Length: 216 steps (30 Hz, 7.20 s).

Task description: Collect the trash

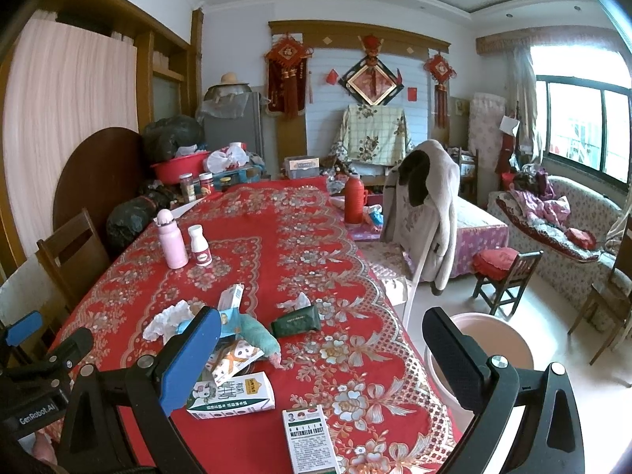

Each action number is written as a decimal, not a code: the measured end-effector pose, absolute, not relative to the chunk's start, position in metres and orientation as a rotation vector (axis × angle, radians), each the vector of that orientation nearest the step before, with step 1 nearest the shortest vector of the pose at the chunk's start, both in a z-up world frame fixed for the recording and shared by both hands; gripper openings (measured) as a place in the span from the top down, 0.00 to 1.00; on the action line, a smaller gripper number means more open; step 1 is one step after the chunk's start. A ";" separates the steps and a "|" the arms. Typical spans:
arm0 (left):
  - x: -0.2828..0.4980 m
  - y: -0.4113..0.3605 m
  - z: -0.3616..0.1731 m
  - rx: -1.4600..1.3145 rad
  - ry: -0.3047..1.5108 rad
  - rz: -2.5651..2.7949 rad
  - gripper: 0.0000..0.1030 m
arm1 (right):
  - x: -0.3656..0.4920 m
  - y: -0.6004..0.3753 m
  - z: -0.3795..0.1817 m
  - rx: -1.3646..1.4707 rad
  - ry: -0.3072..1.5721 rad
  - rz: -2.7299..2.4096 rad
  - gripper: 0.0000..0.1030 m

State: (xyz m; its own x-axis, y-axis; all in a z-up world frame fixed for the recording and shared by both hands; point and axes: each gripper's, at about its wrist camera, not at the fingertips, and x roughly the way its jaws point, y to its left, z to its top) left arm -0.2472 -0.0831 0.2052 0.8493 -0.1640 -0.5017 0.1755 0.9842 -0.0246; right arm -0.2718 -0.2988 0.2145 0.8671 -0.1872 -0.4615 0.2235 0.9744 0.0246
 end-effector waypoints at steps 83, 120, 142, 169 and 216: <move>-0.187 -0.104 0.159 0.041 0.682 -0.144 0.01 | -0.208 -0.319 0.165 0.026 0.665 -0.172 0.02; -0.114 -0.049 0.068 -0.022 1.005 -0.097 0.01 | -0.180 -0.326 0.022 0.121 1.239 0.124 0.13; -0.087 -0.060 0.051 -0.036 1.119 -0.112 0.76 | -0.152 -0.347 0.019 0.121 1.236 0.096 0.49; -0.119 -0.274 0.146 0.091 0.996 -0.566 0.76 | -0.171 -0.487 0.063 0.243 1.081 -0.219 0.49; -0.105 -0.514 0.041 0.086 1.170 -0.896 0.48 | -0.202 -0.663 -0.008 0.528 1.104 -0.503 0.37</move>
State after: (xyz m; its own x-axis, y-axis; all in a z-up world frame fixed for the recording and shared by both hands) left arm -0.1046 -0.5135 0.0415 0.0970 -0.5625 -0.8211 0.6460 0.6632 -0.3780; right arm -0.2019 -0.6629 -0.0075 0.3659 -0.1170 -0.9233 0.6197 0.7708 0.1479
